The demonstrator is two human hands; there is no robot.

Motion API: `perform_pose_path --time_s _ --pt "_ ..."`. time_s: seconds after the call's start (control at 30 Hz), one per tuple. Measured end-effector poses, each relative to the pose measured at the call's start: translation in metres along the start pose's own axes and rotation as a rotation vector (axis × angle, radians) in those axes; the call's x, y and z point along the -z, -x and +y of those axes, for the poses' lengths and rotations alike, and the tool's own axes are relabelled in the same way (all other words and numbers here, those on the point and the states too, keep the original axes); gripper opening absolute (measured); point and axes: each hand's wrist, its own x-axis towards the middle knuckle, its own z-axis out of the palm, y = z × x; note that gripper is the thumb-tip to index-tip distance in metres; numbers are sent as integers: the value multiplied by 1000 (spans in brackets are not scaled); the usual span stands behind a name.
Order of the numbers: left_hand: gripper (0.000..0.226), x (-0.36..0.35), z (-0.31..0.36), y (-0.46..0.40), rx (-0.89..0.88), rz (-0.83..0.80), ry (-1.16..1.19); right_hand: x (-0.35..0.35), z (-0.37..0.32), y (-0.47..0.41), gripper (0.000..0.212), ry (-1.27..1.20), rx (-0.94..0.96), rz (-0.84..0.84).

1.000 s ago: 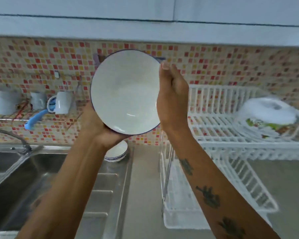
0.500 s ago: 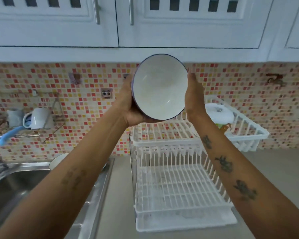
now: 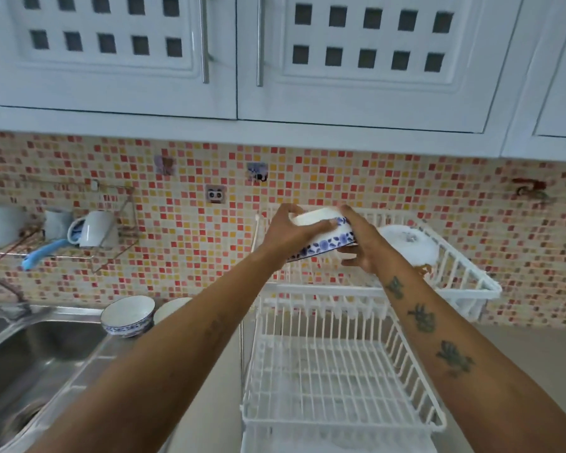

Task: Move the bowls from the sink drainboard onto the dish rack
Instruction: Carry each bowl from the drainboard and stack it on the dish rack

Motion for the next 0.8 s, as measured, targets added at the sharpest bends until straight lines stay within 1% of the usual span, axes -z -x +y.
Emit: perform_pose_path --time_s 0.07,0.1,0.2,0.27,0.37,0.57,0.7,0.8 --pt "76 -5 -9 2 -11 0 -115 1 6 -7 70 62 -21 14" --pt "83 -6 -12 4 -16 -5 -184 0 8 -11 69 96 -27 35" --pt "98 -7 -17 6 -79 -60 -431 -5 9 -14 53 201 -31 88" --pt "96 -11 -19 5 -142 -86 -549 -6 10 -18 40 275 -7 78" --pt "95 -10 -22 2 -144 -111 -627 -5 11 -22 34 312 50 64" --pt "114 -12 -26 1 -121 -171 -855 -5 18 -28 45 377 71 50" --pt "118 -13 -25 4 -96 -201 -879 -6 22 -33 42 426 96 54" --pt "123 -11 -26 5 -89 -199 -876 -8 26 -33 39 499 163 104"
